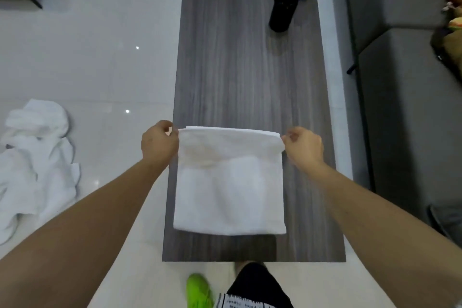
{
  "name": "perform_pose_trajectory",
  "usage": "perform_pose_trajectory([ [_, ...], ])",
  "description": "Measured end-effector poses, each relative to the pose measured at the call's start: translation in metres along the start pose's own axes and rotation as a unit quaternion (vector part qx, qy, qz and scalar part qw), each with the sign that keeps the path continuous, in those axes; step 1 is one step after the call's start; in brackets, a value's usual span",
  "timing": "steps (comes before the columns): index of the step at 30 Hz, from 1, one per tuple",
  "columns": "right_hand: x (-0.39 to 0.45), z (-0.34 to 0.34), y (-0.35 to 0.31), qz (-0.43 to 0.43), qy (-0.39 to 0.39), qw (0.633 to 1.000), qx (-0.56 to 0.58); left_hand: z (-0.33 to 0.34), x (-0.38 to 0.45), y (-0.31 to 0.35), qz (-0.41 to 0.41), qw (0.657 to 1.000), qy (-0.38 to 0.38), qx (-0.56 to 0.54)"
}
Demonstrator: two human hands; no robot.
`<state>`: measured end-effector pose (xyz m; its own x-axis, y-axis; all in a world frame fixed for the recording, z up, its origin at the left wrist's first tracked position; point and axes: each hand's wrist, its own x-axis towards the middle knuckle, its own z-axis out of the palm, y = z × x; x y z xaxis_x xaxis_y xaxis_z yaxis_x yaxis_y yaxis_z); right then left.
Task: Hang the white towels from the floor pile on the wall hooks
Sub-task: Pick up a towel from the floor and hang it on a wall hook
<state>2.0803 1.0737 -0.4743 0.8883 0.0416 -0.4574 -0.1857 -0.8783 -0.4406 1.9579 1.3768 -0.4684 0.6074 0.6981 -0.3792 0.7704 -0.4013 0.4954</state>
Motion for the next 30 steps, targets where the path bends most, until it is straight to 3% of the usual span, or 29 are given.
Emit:
perform_pose_trajectory([
  [5,0.004,0.054,0.040,0.095,-0.085,0.992,0.009,0.040,0.006,-0.041,-0.076,0.993,-0.089,0.023],
  [13,-0.053,0.134,0.130,0.246,-0.198,0.947,-0.048,0.099,-0.056,-0.142,-0.227,0.941,-0.232,0.090],
  [20,-0.089,0.152,0.156,0.293,-0.200,0.935,0.021,0.106,-0.089,-0.179,-0.268,0.920,-0.276,0.078],
  [23,-0.104,0.153,0.164,0.314,-0.194,0.926,0.080,0.103,-0.095,-0.190,-0.305,0.911,-0.276,0.016],
  [26,-0.120,0.153,0.168,0.329,-0.146,0.917,0.172,0.090,-0.099,-0.196,-0.332,0.904,-0.266,-0.052],
  [30,-0.155,0.129,0.140,0.294,-0.060,0.910,0.286,0.054,-0.108,-0.183,-0.291,0.917,-0.246,-0.118],
])
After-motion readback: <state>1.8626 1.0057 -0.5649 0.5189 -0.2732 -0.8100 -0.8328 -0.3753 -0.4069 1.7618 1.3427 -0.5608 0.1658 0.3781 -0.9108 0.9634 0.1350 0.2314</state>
